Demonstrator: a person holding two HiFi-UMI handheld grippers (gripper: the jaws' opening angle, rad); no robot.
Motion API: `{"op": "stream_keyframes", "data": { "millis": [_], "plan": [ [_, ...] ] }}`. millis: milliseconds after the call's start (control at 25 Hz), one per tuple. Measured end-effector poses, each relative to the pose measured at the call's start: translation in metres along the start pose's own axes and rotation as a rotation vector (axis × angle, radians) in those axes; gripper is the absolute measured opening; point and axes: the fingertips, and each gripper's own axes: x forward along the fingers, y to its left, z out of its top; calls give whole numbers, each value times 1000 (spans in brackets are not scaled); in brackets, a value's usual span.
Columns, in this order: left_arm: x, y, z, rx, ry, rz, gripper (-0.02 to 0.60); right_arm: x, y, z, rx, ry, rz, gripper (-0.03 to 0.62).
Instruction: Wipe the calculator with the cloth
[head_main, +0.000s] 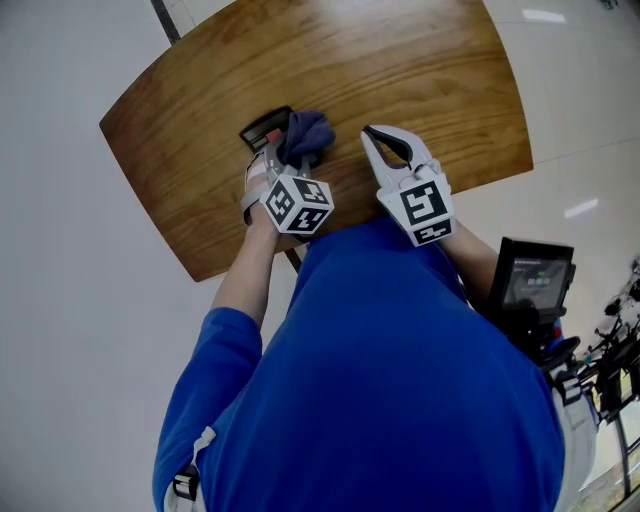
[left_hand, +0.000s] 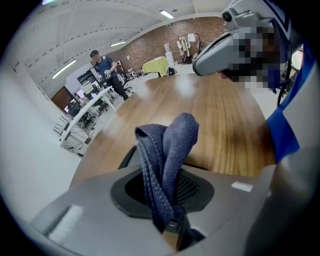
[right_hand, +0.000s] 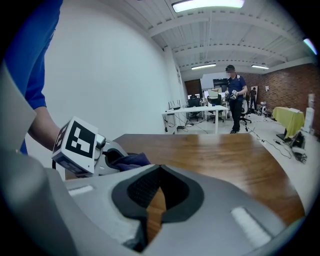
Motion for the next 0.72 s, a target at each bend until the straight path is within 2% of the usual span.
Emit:
{"op": "stream_keyframes", "data": {
  "millis": [720],
  "plan": [
    [-19,26,-91,-148,138,107,90,0,17,-1,-40,-4,60,2]
  ]
}}
